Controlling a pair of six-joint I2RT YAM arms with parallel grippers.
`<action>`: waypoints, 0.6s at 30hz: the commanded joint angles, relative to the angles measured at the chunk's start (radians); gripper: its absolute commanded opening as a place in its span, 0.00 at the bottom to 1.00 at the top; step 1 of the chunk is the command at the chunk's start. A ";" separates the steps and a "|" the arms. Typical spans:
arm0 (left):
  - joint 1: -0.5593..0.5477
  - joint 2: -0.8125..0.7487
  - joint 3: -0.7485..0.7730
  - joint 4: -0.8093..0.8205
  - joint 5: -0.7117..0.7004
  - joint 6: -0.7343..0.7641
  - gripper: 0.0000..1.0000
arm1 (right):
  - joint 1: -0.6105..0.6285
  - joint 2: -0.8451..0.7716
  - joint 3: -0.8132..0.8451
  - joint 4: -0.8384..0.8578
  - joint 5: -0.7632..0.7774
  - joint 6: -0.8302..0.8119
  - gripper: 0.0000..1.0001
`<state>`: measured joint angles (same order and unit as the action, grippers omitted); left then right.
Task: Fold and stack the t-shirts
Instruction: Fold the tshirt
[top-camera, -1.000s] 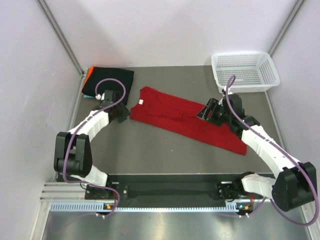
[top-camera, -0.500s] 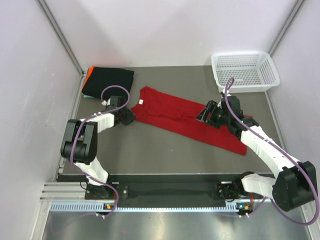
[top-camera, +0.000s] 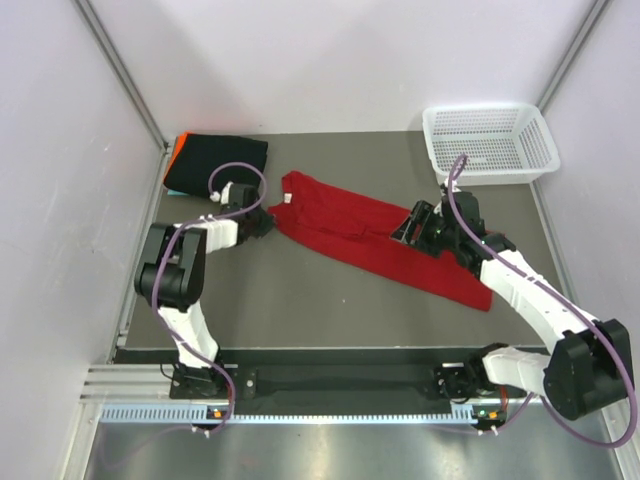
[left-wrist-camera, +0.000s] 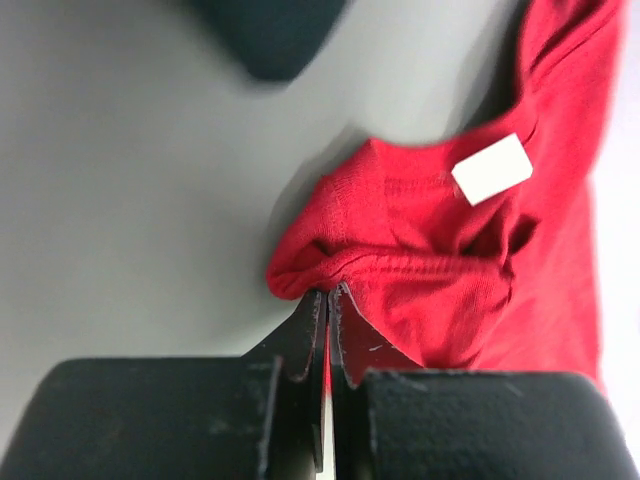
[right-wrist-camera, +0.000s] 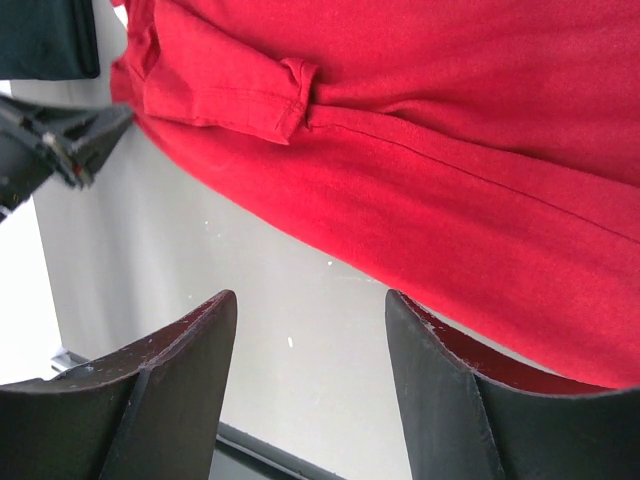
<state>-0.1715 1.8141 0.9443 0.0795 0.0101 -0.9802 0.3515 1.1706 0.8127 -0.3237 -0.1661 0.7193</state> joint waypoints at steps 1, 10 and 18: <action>-0.005 0.112 0.060 0.100 -0.016 -0.008 0.00 | 0.015 0.006 0.049 0.046 0.014 0.002 0.61; -0.013 0.420 0.335 0.218 0.050 -0.069 0.00 | 0.014 0.080 0.117 0.015 0.040 -0.044 0.61; -0.069 0.691 0.795 0.195 0.114 -0.048 0.00 | 0.014 0.225 0.203 0.035 0.048 -0.063 0.61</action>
<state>-0.2119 2.4271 1.6527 0.3481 0.1158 -1.0653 0.3515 1.3567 0.9516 -0.3294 -0.1295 0.6804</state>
